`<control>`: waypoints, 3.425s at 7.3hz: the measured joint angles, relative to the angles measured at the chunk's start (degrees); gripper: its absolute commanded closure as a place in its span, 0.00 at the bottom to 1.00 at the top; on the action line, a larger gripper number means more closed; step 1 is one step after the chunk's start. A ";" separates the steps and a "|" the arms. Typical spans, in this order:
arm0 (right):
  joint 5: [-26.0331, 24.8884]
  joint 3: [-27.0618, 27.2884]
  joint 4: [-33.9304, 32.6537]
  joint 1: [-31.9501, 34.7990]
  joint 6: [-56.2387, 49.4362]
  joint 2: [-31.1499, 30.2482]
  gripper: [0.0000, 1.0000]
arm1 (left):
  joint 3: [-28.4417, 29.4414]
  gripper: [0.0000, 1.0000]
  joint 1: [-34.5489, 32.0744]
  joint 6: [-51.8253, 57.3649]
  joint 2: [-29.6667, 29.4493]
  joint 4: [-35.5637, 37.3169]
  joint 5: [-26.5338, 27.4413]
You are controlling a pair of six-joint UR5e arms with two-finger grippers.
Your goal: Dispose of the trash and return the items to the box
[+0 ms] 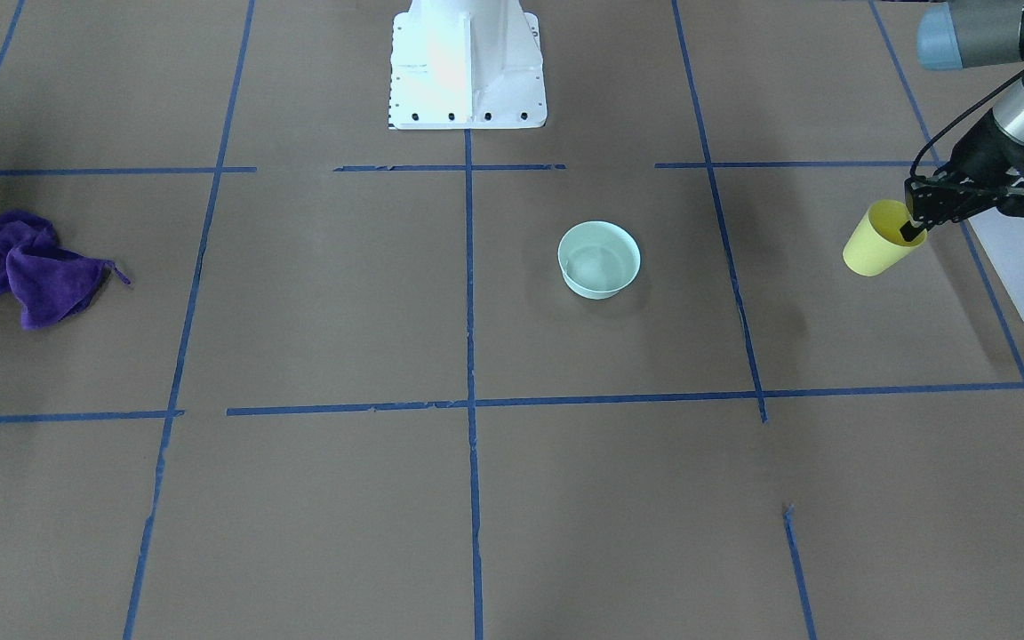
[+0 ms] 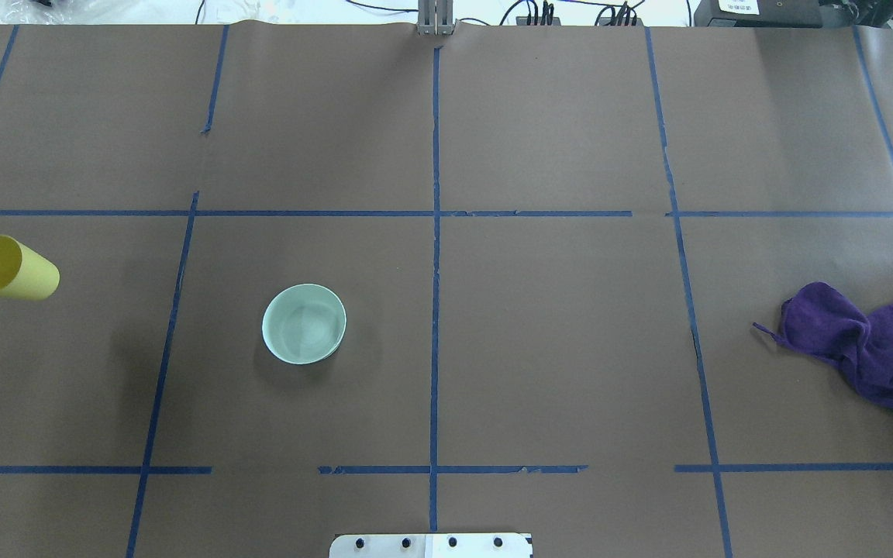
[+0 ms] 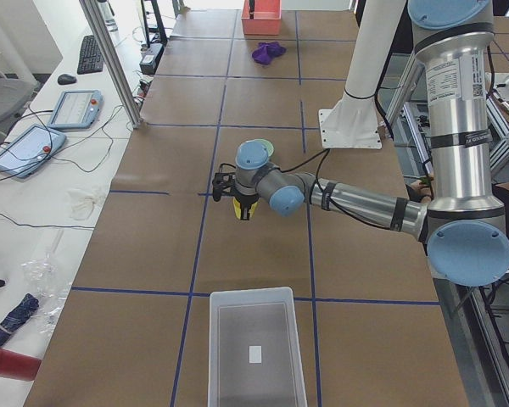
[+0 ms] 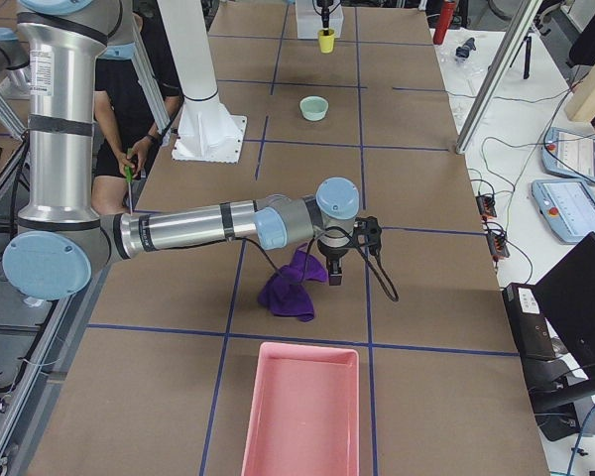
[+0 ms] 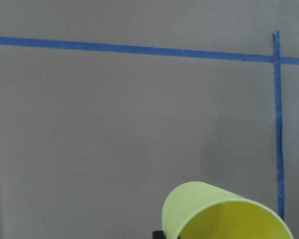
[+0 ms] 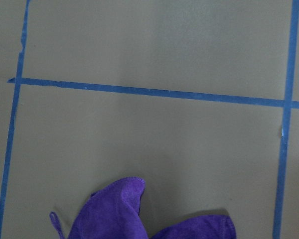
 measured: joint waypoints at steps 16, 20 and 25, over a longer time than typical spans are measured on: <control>-10.95 -5.53 21.21 -23.21 3.30 -7.34 1.00 | 7.75 1.00 -25.42 45.25 -10.53 23.81 3.51; -2.43 1.46 20.70 -14.02 3.34 -9.22 1.00 | 15.97 1.00 -26.85 50.48 -10.48 23.17 4.11; 5.49 10.03 6.53 4.33 3.11 -4.59 1.00 | 21.88 1.00 -27.29 52.58 -8.84 20.72 3.49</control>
